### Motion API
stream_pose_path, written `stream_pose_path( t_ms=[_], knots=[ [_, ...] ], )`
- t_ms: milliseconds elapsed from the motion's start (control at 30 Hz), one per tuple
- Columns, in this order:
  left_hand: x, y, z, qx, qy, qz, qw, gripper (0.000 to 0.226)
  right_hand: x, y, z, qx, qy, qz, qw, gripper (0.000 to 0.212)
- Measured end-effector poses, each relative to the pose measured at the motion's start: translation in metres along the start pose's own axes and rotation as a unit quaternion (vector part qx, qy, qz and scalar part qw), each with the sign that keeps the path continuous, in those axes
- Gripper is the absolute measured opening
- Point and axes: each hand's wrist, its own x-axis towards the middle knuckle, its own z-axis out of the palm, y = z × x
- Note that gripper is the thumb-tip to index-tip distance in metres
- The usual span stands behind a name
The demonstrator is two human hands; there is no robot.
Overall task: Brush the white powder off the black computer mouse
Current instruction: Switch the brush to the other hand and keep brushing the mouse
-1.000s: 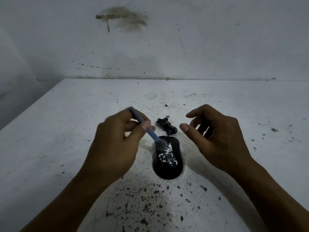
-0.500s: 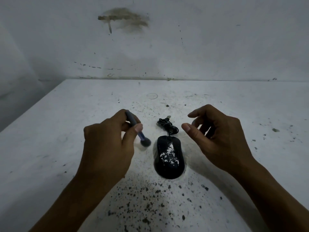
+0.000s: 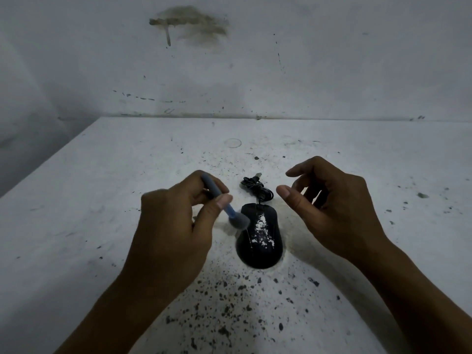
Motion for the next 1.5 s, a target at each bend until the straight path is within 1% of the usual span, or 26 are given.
stream_pose_path(
  t_ms=[67,133,233,333,400,500,567,633,700,767,800,867,933,967,1033,1100,1133,1167,1267,1300,1333,1433,1500],
  knots=[
    [0.006,-0.004,0.001,0.025,0.023,0.002,0.999,0.007,0.0,0.0,0.0,0.001,0.001,0.0,1.0,0.033],
    [0.011,-0.006,0.002,0.003,0.027,-0.011,1.0,0.007,-0.001,0.0,0.0,0.002,0.0,0.001,1.0,0.033],
    [0.003,-0.002,0.0,-0.043,-0.029,-0.019,0.998,0.006,-0.001,-0.001,0.0,0.002,-0.001,0.003,1.0,0.033],
    [-0.011,0.004,-0.009,-0.037,-0.077,-0.001,0.996,0.011,-0.001,0.0,0.0,0.0,-0.003,0.005,1.0,0.031],
    [-0.015,0.006,-0.015,-0.023,-0.06,0.009,0.998,0.009,-0.001,0.0,0.0,-0.001,-0.004,0.007,1.0,0.029],
    [-0.01,0.006,-0.014,-0.016,0.006,0.021,1.0,0.009,-0.001,0.0,0.001,-0.004,-0.007,0.005,1.0,0.027],
    [-0.006,0.006,-0.007,-0.022,0.019,0.02,0.999,0.009,-0.001,-0.001,0.002,-0.003,-0.007,0.006,1.0,0.028],
    [-0.008,0.006,-0.002,-0.027,-0.018,0.019,0.999,0.011,-0.001,-0.002,0.002,-0.001,-0.006,0.006,1.0,0.031],
    [-0.016,0.006,-0.003,-0.013,-0.066,0.035,0.997,0.01,-0.001,-0.001,0.001,0.001,-0.006,0.007,1.0,0.031],
    [-0.022,0.008,-0.008,0.005,-0.096,0.047,0.994,0.01,-0.002,0.0,0.002,-0.001,-0.008,0.007,1.0,0.03],
    [-0.023,0.008,-0.011,0.013,-0.095,0.054,0.994,0.01,-0.001,0.0,0.002,-0.002,-0.009,0.004,1.0,0.029],
    [-0.022,0.009,-0.014,0.028,-0.059,0.069,0.996,0.009,-0.001,0.0,0.002,-0.004,-0.012,-0.001,1.0,0.028],
    [-0.019,0.009,-0.012,0.028,-0.021,0.063,0.997,0.008,-0.002,-0.001,0.003,-0.001,-0.013,-0.004,1.0,0.028],
    [-0.018,0.01,-0.01,0.02,-0.022,0.056,0.998,0.009,-0.002,-0.002,0.003,0.0,-0.012,-0.005,1.0,0.028],
    [-0.021,0.009,-0.007,0.007,-0.068,0.045,0.997,0.009,-0.002,-0.002,0.002,0.002,-0.01,-0.003,1.0,0.028],
    [-0.026,0.011,-0.008,0.013,-0.126,0.055,0.99,0.009,-0.002,-0.001,0.001,0.003,-0.008,0.001,1.0,0.027],
    [-0.027,0.011,-0.01,0.02,-0.132,0.062,0.989,0.009,-0.002,-0.001,0.001,0.002,-0.008,0.002,1.0,0.027],
    [-0.027,0.012,-0.013,0.024,-0.119,0.064,0.991,0.008,-0.002,-0.001,0.001,0.0,-0.009,0.001,1.0,0.027],
    [-0.021,0.014,-0.018,0.033,-0.032,0.051,0.998,0.009,-0.001,-0.002,0.002,0.002,-0.011,0.002,1.0,0.028],
    [-0.019,0.015,-0.017,0.045,-0.019,0.048,0.998,0.01,-0.001,-0.002,0.002,0.004,-0.011,0.002,1.0,0.029],
    [-0.019,0.017,-0.014,0.059,-0.022,0.047,0.997,0.011,-0.001,-0.003,0.002,0.005,-0.01,0.002,1.0,0.029],
    [-0.024,0.02,-0.008,0.093,-0.08,0.051,0.991,0.017,-0.001,-0.002,0.0,0.005,-0.003,0.004,1.0,0.03],
    [-0.023,0.021,-0.011,0.12,-0.089,0.064,0.987,0.02,-0.001,-0.002,-0.001,0.002,-0.002,0.005,1.0,0.031]
  ],
)
